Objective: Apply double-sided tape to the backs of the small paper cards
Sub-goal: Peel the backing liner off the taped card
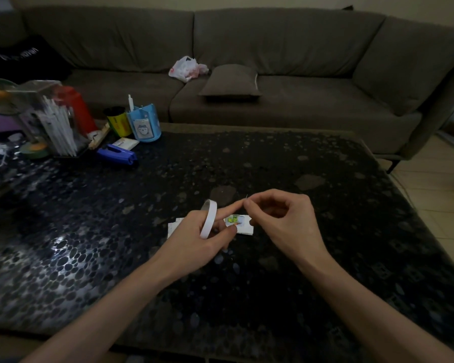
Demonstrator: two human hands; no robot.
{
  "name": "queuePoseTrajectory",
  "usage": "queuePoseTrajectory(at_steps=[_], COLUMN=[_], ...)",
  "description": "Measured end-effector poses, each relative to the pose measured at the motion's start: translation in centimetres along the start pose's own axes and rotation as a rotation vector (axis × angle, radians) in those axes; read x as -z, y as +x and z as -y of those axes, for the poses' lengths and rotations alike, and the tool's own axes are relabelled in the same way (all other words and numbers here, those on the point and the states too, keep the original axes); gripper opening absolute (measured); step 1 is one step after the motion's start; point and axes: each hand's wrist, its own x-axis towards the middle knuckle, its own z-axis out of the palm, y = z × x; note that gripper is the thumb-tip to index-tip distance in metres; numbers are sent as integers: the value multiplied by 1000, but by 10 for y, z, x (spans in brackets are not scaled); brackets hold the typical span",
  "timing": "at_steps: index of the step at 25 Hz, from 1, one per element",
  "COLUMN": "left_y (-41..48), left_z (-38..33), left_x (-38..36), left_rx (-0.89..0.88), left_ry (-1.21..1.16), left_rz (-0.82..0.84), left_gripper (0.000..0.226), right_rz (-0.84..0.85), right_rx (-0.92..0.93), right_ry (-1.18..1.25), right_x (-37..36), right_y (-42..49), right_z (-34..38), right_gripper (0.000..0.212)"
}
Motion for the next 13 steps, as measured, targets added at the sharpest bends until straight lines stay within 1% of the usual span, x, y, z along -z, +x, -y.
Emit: queuePoseTrajectory(at_steps=[4,8,13], left_y=[2,5,4], left_z=[0,2,5], left_x=[4,7,5], left_rx=[-10,-16,-15], left_ry=[27,-34,-94], left_rz=[11,7,28], left_gripper=[48,46,43], right_rz=[23,23,37], right_rx=[101,179,208], right_ry=[-125,-167,-219], right_x=[6,8,6], right_y=[1,0,0], right_z=[4,3,1], right_gripper=[14,15,17])
